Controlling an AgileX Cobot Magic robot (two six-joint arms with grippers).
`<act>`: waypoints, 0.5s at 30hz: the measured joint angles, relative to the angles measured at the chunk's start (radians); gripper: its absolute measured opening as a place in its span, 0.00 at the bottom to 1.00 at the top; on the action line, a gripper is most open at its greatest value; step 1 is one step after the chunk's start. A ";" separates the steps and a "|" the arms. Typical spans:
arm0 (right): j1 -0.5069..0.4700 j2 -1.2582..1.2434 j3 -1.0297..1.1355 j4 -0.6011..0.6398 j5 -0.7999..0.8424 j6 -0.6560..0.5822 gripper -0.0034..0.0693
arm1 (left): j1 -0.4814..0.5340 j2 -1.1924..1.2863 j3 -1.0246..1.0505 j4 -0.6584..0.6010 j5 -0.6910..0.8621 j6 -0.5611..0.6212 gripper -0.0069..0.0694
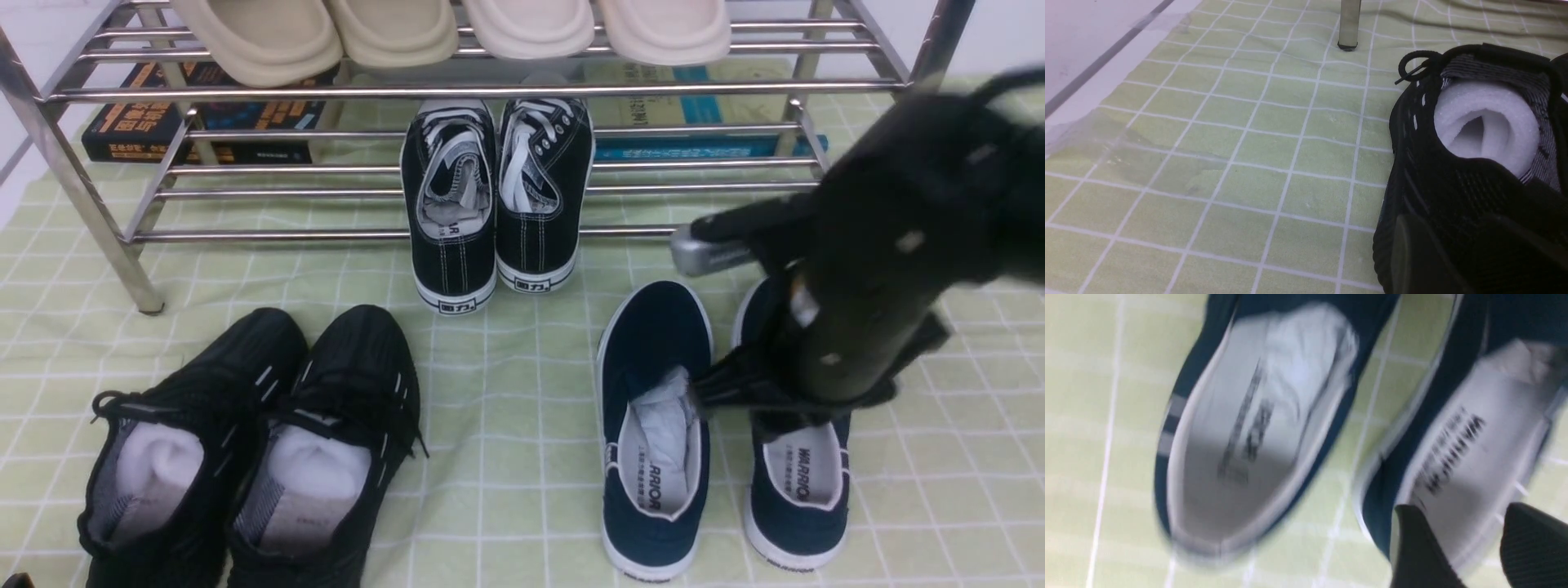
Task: Take the shoes off the shelf with your hand from the green coffee tablecloth.
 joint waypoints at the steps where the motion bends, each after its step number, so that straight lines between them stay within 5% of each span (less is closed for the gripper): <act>1: 0.000 -0.031 -0.009 0.009 0.029 -0.048 0.45 | 0.000 0.000 0.000 0.000 0.000 0.000 0.40; 5: 0.000 -0.180 -0.016 0.029 0.073 -0.202 0.27 | 0.000 0.000 0.000 0.000 0.000 0.000 0.40; 10: 0.000 -0.410 0.026 0.076 0.083 -0.248 0.04 | 0.000 0.000 0.000 0.000 0.000 0.000 0.40; 15: 0.000 -0.712 0.185 0.087 0.041 -0.261 0.03 | 0.000 0.000 0.000 0.000 0.000 0.000 0.40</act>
